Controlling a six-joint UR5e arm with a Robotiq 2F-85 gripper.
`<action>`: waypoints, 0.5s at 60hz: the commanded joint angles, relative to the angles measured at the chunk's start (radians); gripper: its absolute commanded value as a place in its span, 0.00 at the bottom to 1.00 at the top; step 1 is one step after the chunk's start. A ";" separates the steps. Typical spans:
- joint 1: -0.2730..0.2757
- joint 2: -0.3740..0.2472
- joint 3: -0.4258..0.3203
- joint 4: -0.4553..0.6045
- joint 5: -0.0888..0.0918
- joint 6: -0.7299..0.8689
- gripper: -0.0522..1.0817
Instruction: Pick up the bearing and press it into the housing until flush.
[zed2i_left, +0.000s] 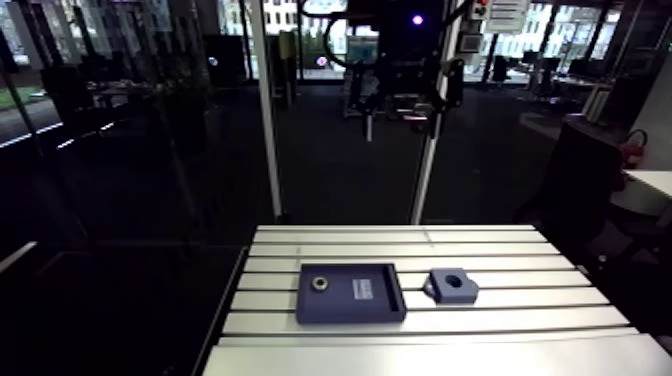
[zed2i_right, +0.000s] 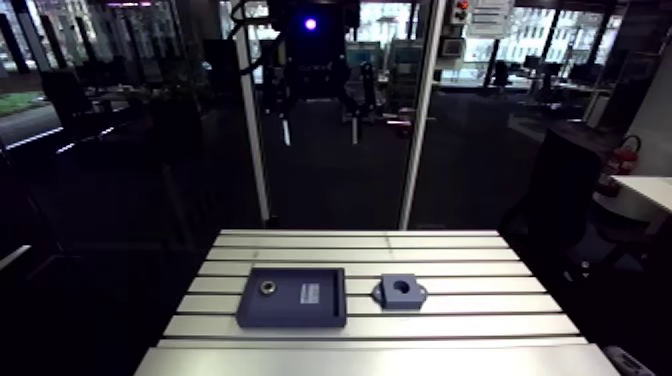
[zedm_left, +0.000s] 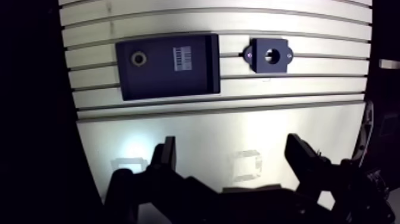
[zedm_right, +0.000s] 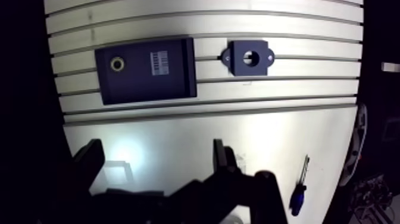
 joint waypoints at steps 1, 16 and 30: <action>0.043 0.043 -0.038 0.007 0.000 -0.020 0.05; 0.043 0.043 -0.037 0.007 0.002 -0.020 0.05; 0.043 0.043 -0.027 0.000 0.003 -0.013 0.05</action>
